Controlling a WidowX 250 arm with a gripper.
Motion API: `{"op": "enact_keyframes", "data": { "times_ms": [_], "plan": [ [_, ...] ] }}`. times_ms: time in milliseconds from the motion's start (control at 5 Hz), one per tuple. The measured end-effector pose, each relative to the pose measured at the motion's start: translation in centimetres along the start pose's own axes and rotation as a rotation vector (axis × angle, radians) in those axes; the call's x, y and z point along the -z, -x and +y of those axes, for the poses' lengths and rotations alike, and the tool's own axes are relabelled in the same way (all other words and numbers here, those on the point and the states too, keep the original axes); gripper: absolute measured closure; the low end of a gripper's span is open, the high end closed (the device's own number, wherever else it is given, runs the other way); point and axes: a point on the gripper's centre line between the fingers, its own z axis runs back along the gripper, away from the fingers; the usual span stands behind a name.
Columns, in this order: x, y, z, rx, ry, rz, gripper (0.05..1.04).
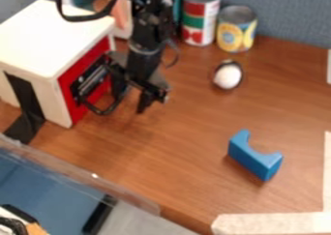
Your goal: Open the drawer
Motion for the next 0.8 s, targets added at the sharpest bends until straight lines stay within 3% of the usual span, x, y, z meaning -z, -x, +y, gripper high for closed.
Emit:
{"op": "enact_keyframes", "data": {
  "times_ms": [200, 400, 800],
  "plan": [
    [-0.4, 0.6, -0.4, -0.011, 0.014, -0.008, 0.719],
    [-0.6, 0.8, -1.3, -0.003, 0.024, -0.008, 0.916],
    [-0.9, 1.1, -3.4, -0.010, 0.098, 0.003, 0.962]
  ]
}}
